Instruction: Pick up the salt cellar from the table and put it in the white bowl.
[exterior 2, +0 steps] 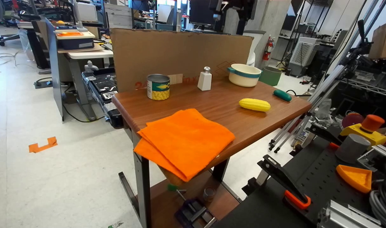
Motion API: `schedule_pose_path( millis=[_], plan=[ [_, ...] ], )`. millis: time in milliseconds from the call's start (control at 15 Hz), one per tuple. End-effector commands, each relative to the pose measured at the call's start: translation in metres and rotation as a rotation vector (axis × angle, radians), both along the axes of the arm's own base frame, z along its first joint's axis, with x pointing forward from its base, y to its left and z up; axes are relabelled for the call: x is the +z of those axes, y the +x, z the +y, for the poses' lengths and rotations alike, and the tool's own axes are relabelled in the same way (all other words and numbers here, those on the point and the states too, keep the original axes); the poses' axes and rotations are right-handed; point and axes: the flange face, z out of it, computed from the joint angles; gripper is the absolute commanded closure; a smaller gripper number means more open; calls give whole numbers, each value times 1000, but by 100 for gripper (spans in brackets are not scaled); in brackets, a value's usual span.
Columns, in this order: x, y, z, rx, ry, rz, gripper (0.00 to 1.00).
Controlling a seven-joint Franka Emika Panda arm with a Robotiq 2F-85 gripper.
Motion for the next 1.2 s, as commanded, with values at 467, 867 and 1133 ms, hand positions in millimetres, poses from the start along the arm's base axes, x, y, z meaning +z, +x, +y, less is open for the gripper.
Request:
schedule_pose_path(
  millis=[467, 867, 1133],
  plan=[
    [-77, 43, -18, -55, -12, -7, 0],
    [-104, 58, -4, -72, -14, 11, 0],
    [-121, 56, 13, -54, -15, 34, 0]
  ],
)
